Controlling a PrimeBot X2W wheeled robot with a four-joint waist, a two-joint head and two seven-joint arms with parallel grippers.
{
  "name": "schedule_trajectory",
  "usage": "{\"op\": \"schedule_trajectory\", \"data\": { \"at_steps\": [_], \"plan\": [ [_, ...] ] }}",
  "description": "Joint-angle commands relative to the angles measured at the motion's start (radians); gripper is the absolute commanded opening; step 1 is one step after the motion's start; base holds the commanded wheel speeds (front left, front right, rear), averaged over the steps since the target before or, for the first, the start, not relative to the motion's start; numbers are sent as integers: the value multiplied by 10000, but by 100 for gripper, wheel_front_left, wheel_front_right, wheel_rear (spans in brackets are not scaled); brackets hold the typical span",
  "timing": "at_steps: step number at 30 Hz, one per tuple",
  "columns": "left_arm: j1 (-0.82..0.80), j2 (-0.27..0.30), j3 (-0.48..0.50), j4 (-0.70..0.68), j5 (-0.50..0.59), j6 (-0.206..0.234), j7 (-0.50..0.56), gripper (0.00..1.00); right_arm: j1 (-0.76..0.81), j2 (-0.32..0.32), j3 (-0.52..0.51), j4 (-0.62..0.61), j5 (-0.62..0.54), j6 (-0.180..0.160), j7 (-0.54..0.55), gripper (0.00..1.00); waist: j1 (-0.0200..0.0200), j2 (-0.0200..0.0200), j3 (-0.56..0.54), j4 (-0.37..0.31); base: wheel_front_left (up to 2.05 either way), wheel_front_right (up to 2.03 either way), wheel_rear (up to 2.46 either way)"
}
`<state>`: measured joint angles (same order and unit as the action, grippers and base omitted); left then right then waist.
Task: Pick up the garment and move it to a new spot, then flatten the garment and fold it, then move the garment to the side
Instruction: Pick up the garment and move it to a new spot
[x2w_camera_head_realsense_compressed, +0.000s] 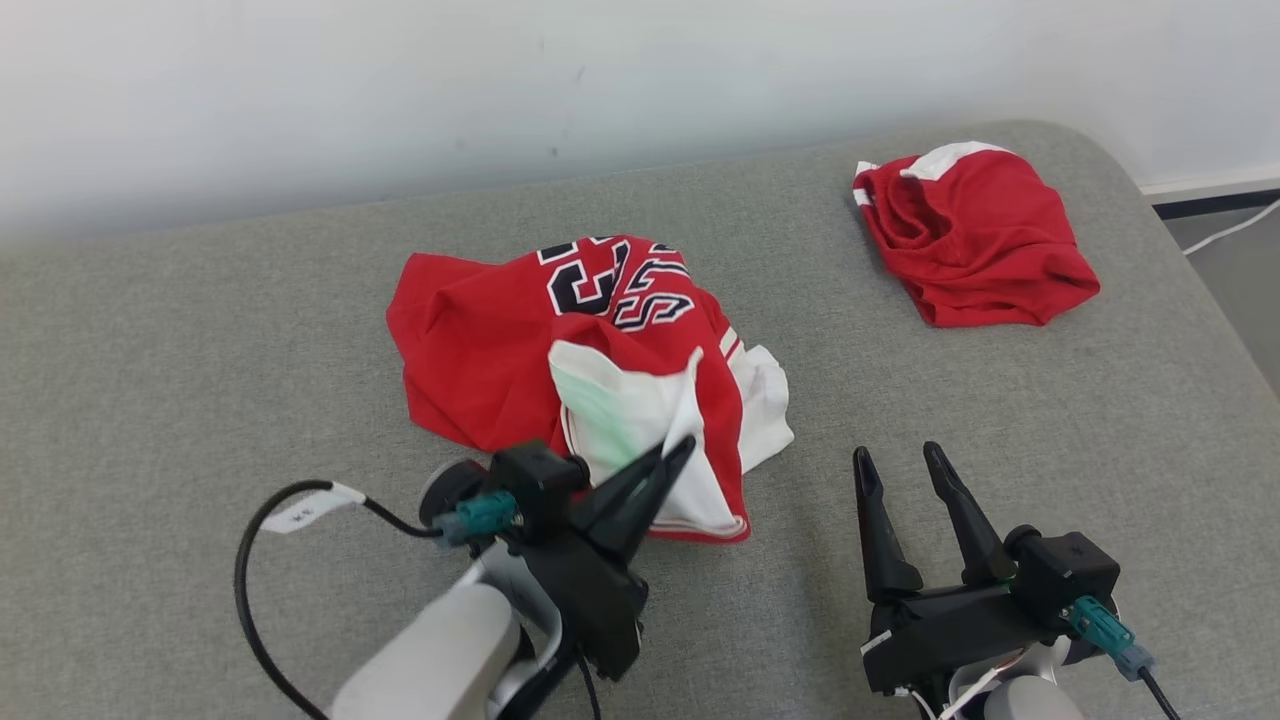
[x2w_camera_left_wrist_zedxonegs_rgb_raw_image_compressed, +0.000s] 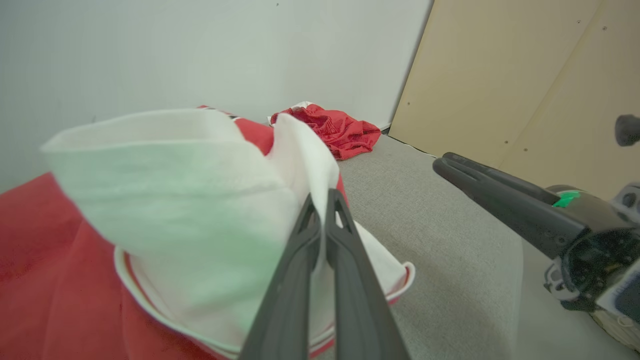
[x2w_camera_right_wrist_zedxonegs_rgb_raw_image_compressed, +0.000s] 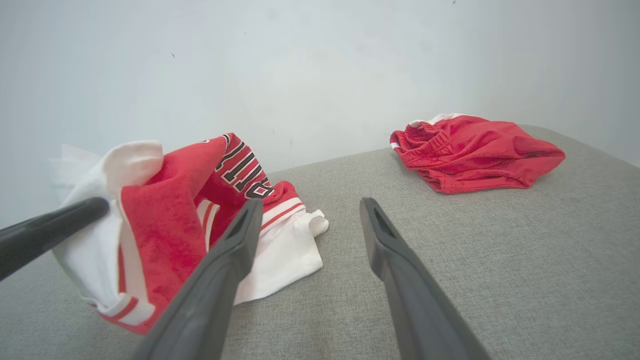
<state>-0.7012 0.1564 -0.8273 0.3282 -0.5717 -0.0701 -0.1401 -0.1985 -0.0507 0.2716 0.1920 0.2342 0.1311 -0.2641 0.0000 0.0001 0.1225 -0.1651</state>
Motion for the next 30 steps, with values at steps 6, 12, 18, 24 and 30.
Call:
{"op": "schedule_trajectory", "data": {
  "at_steps": [6, 12, 18, 24, 30],
  "plan": [
    [422, -443, -461, 1460, -51, -260, -616, 48, -98, 3, 6, 23, -30, -7, -4, 100, 0, -1, 77, -161, 0, 0, 0],
    [449, -736, -528, 1798, -16, -323, -1110, 100, 20, 4, -122, 33, -87, -7, -4, 100, 0, -1, 42, -87, 0, 0, 0],
    [800, -759, 14, 714, 87, -72, -1263, 100, 190, 5, -284, 16, -156, -7, -4, 100, 0, -1, -129, 168, 0, 0, 0],
    [1296, -151, 1119, -537, 489, 454, -1260, 100, 248, 5, -345, -77, -190, -7, -4, 100, 0, -1, -166, 405, 0, 0, 0],
    [1383, 537, 2168, -285, 517, 713, -1265, 100, 178, 3, -258, -117, -155, -7, -4, 100, 0, -1, -87, 415, 0, 0, 0]
  ]
}}
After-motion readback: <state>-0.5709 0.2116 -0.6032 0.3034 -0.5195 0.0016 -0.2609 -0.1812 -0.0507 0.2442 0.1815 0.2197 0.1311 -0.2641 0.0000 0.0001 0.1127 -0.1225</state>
